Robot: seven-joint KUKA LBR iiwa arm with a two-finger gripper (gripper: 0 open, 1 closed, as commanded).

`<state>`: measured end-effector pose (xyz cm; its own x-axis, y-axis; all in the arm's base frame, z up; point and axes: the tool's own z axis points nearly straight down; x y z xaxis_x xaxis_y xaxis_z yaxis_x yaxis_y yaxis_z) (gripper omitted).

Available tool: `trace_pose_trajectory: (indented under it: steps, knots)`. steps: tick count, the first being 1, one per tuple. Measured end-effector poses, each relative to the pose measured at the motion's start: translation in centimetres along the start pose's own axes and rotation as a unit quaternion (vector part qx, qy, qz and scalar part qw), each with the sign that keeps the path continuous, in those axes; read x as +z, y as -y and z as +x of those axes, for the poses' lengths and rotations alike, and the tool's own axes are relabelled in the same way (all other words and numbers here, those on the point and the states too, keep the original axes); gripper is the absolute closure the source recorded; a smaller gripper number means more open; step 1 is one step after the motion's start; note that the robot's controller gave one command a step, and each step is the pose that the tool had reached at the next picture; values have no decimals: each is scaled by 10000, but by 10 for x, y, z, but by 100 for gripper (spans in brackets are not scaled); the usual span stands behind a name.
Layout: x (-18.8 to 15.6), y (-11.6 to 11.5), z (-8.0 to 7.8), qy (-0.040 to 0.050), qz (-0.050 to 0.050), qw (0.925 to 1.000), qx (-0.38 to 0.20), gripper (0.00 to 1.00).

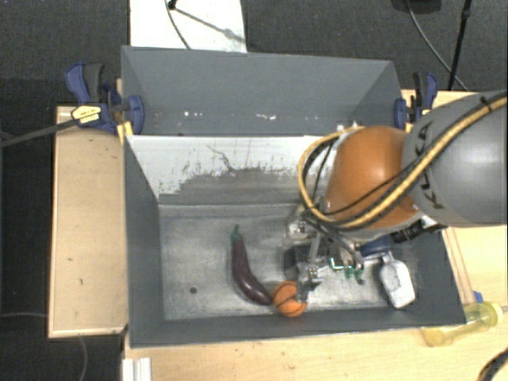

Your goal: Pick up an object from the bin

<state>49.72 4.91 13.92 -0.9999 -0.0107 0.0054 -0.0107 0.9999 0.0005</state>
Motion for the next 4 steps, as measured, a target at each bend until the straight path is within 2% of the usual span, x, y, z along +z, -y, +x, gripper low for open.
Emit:
trace_pose_trajectory:
  steps: [1,2,3,4]
  knots:
    - [-3,0,-2,37,-2,10000,8,0]
    - [60,5,16,57,37,9613,-2753,100]
    - [60,5,16,56,36,9616,-2744,100]
    - [-72,-24,8,39,6,9684,-2493,100]
